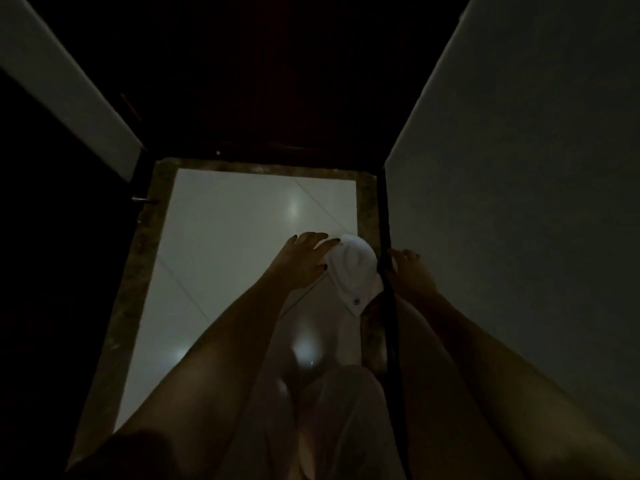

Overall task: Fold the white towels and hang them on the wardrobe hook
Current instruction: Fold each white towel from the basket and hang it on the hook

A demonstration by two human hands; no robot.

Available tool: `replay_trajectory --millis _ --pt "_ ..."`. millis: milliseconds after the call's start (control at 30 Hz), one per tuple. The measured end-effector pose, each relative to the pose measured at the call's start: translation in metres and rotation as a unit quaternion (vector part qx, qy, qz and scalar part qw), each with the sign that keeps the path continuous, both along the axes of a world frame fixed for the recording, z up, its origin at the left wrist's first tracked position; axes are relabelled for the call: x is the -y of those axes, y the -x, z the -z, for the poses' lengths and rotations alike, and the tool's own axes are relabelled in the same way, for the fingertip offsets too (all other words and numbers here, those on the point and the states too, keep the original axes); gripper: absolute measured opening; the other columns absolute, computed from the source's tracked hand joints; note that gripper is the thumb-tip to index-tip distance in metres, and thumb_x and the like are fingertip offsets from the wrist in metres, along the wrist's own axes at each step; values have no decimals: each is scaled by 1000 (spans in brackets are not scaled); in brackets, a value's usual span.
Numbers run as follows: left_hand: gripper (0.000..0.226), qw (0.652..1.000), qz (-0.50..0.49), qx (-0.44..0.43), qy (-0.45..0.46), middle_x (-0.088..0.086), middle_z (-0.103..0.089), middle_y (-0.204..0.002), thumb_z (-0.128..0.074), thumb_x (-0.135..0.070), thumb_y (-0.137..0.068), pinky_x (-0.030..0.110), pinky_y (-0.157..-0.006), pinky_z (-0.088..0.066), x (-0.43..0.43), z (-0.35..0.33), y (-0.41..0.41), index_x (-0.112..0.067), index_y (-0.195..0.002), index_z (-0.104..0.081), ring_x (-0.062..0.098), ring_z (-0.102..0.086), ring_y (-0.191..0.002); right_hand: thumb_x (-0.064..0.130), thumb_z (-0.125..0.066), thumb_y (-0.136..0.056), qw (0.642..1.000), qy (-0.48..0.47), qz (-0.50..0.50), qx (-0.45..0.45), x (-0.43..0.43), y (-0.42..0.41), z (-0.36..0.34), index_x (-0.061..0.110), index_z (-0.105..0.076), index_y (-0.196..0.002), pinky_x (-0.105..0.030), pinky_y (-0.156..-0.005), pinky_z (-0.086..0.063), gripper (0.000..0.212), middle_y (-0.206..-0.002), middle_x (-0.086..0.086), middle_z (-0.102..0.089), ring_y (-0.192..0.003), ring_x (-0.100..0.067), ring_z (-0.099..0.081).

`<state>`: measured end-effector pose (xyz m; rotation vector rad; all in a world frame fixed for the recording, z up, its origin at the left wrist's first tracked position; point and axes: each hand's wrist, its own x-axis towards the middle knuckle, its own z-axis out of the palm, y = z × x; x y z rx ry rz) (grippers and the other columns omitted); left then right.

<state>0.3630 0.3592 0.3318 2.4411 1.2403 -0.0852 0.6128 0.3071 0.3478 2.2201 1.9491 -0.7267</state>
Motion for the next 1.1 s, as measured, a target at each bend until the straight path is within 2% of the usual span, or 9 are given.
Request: replay_trajectory --millis 100,233,500,600,700,800,900,1000,1100 --pt "66 999 39 -24 10 6 -26 -155 -52 -35 -94 43 -109 -27 -13 91 -20 -26 -151 -20 27 -27 -139 23 -48 -100 998 -18 55 -38 -5 -20 80 17 -40 -144 -49 -98 -45 45 -129 -19 -55 -116 -38 -54" --pt "64 997 72 -34 -24 4 -27 -154 -52 -34 -94 41 -111 -24 -54 193 -54 -30 -150 -21 25 -27 -138 13 -55 -96 995 -43 63 -62 -26 -46 191 11 -39 -146 -44 -94 -47 53 -125 -25 -57 -109 -40 -57" --pt "60 991 101 -47 -74 7 -20 -157 -42 -33 -98 40 -114 -22 -99 361 -109 -29 -152 -15 25 -22 -141 24 -45 -101 992 -20 114 -55 -62 -68 376 16 -27 -151 -41 -106 -38 54 -142 -20 -43 -126 -35 -45" --pt "58 996 64 22 -63 11 -22 -156 -43 -30 -98 38 -113 -20 -96 404 -116 -27 -151 -20 27 -24 -141 24 -43 -101 990 -57 118 -44 -62 -66 426 21 -25 -152 -41 -108 -36 55 -148 -18 -35 -131 -35 -39" --pt "57 992 16 108 -70 17 -31 -152 -47 -23 -97 33 -111 -22 -81 429 -115 -21 -150 -28 29 -29 -138 25 -41 -101 988 -91 123 -30 -49 -56 461 26 -27 -152 -36 -112 -26 53 -151 -14 -32 -137 -32 -31" --pt "57 995 15 72 -73 19 -30 -151 -46 -27 -98 35 -112 -22 -75 456 -109 -26 -150 -25 31 -29 -138 29 -44 -98 984 -140 106 25 -41 -52 482 34 -21 -153 -36 -109 -23 59 -149 -12 -35 -133 -31 -34" --pt "53 997 -8 46 -67 19 -19 -156 -37 -36 -100 44 -116 -14 -76 477 -105 -33 -151 -20 33 -14 -144 31 -48 -95 983 -162 86 2 -48 -54 487 41 -20 -151 -45 -108 -29 64 -147 -20 -37 -130 -40 -38" --pt "53 995 -63 69 -46 20 -16 -156 -32 -44 -100 50 -116 -5 -84 481 -108 -35 -151 -18 33 -2 -146 33 -45 -97 987 -143 66 -28 -56 -58 489 40 -36 -146 -45 -111 -23 50 -150 -18 -35 -137 -39 -30" --pt "55 996 -57 69 -23 17 -24 -154 -38 -41 -99 49 -116 -9 -100 480 -110 -32 -151 -20 33 -7 -146 32 -43 -100 977 -201 72 -14 -63 -60 483 34 -44 -143 -38 -108 -23 44 -151 -12 -33 -134 -32 -32"
